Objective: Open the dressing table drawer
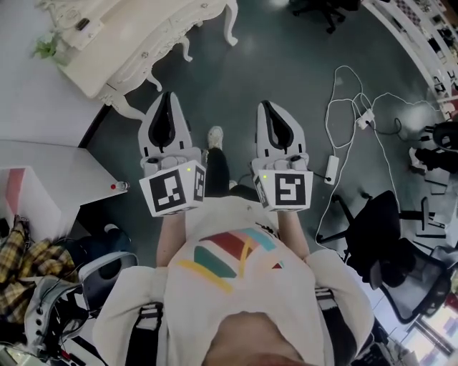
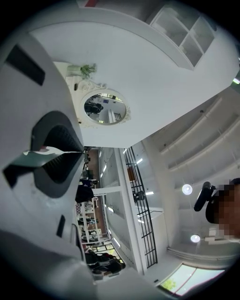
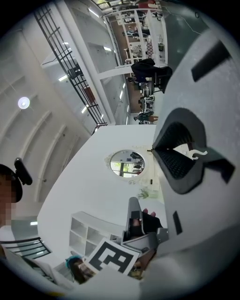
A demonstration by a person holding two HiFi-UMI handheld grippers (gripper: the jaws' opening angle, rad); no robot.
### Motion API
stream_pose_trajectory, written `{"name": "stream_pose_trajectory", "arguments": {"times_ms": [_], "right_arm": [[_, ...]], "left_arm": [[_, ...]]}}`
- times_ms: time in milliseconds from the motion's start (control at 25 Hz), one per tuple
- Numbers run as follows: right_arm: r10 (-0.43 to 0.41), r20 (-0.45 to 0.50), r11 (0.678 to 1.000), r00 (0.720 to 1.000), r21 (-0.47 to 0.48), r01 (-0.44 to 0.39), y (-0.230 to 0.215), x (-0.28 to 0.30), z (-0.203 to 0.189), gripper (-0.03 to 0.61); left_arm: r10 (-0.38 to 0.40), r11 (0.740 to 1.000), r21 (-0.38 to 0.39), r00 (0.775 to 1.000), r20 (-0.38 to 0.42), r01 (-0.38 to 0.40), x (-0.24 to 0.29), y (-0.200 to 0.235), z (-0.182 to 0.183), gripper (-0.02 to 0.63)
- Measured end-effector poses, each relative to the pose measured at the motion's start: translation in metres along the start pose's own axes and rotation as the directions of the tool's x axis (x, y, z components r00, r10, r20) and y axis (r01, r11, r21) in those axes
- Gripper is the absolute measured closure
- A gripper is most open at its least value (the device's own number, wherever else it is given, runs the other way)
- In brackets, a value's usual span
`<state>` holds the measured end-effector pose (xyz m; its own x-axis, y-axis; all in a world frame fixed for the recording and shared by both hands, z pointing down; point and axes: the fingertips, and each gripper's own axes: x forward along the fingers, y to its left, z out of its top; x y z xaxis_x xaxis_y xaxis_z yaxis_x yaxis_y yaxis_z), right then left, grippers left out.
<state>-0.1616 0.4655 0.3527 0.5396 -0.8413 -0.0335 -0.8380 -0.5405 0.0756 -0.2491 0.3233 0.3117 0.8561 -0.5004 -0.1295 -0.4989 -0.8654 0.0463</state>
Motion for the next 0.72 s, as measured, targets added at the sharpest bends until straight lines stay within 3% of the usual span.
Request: {"name": "stream_pose_trajectory", "arguments": {"times_ms": [240,360,520,720], "right_arm": [[0.005,0.038,1.000,0.999,-0.021,-0.005,-0.009,0.035,-0.038,0.578],[0.027,0.019,0.999,0.999,-0.040,-0.026,-0.013,0.069,-0.060,0.578],[0.095,-0.015,0.994,0.995,-0.047,-0.096,-0.014,0.132,-0.068,0.578],[0.201,-0.051,0.977,0.978,-0.063,-0.204,-0.002,0.233,-0.070,0.578]], "left_arm": [[0.050,0.999,0.021,0.998,0.039,-0.050,0.033,0.026,-0.044,0.604],[0.088,0.996,-0.003,0.995,0.042,-0.088,0.059,0.043,-0.068,0.604],[0.123,0.992,-0.012,0.991,0.055,-0.122,0.103,0.067,-0.079,0.604],[0.183,0.983,-0.001,0.983,-0.018,-0.183,0.182,0.104,-0.084,0.604]]}}
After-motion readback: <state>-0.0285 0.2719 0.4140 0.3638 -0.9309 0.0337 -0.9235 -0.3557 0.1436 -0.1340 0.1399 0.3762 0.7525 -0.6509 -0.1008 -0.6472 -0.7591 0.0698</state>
